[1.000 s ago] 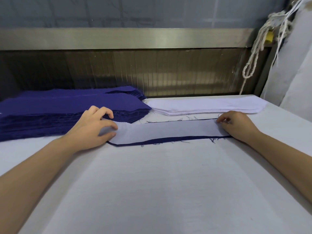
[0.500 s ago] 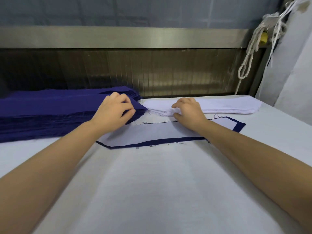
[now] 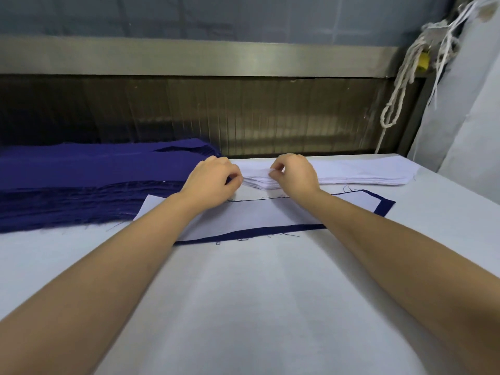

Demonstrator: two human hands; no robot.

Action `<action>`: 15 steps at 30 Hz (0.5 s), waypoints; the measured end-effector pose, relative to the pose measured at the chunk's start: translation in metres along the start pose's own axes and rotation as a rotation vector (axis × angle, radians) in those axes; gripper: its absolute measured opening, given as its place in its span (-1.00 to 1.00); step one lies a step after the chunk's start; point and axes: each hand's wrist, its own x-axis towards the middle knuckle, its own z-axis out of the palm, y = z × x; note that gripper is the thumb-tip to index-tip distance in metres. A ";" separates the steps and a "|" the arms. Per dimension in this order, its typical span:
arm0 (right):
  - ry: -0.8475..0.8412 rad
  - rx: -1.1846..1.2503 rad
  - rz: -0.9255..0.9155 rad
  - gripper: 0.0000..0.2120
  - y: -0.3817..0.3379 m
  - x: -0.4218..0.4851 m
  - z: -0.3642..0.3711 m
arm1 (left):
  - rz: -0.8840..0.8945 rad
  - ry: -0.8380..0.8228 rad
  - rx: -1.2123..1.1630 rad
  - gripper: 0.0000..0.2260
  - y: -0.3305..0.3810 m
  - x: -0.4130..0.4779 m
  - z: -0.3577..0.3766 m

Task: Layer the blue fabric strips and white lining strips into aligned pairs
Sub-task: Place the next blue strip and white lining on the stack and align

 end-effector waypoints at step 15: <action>0.117 0.198 0.030 -0.88 -0.007 0.000 -0.004 | -0.446 -0.091 -0.890 -0.66 0.041 0.028 0.012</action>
